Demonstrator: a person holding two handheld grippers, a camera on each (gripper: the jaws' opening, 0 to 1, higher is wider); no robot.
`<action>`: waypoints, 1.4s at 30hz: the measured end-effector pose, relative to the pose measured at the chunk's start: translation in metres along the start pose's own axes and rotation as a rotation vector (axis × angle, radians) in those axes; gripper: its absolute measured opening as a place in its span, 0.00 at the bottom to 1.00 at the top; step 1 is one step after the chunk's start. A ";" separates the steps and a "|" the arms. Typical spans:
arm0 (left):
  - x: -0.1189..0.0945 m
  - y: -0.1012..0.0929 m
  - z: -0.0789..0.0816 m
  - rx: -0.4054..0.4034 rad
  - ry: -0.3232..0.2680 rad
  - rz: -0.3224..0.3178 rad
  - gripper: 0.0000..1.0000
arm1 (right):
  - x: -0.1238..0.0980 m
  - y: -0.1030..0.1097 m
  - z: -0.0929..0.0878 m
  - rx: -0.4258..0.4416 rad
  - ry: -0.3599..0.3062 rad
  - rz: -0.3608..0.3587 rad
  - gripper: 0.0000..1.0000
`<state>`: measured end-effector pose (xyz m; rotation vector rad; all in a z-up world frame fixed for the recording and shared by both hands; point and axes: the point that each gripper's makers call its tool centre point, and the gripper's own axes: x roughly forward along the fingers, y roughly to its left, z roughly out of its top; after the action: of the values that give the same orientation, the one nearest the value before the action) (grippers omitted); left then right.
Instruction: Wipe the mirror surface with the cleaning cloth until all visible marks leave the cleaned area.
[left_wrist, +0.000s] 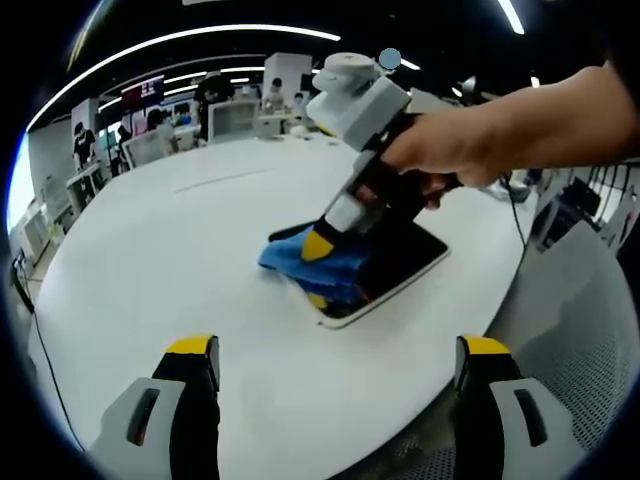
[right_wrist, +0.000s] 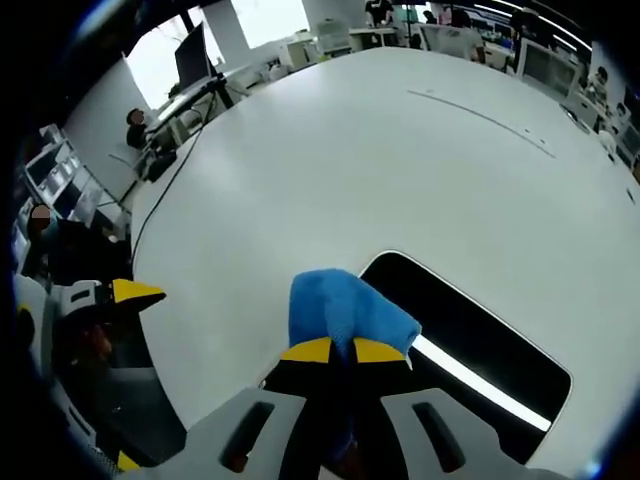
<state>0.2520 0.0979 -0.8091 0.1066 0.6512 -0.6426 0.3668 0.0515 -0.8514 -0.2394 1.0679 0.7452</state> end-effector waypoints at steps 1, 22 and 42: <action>0.000 0.000 0.000 0.000 0.001 0.000 0.99 | 0.000 -0.001 0.000 0.001 0.000 -0.001 0.01; 0.000 0.003 -0.001 -0.001 0.001 0.017 0.98 | -0.007 -0.013 -0.008 0.073 -0.018 -0.004 0.01; 0.000 0.004 -0.002 -0.003 0.006 0.023 0.98 | -0.016 -0.028 -0.019 0.100 -0.033 -0.019 0.01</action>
<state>0.2530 0.1017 -0.8109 0.1133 0.6559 -0.6193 0.3678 0.0141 -0.8510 -0.1507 1.0676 0.6748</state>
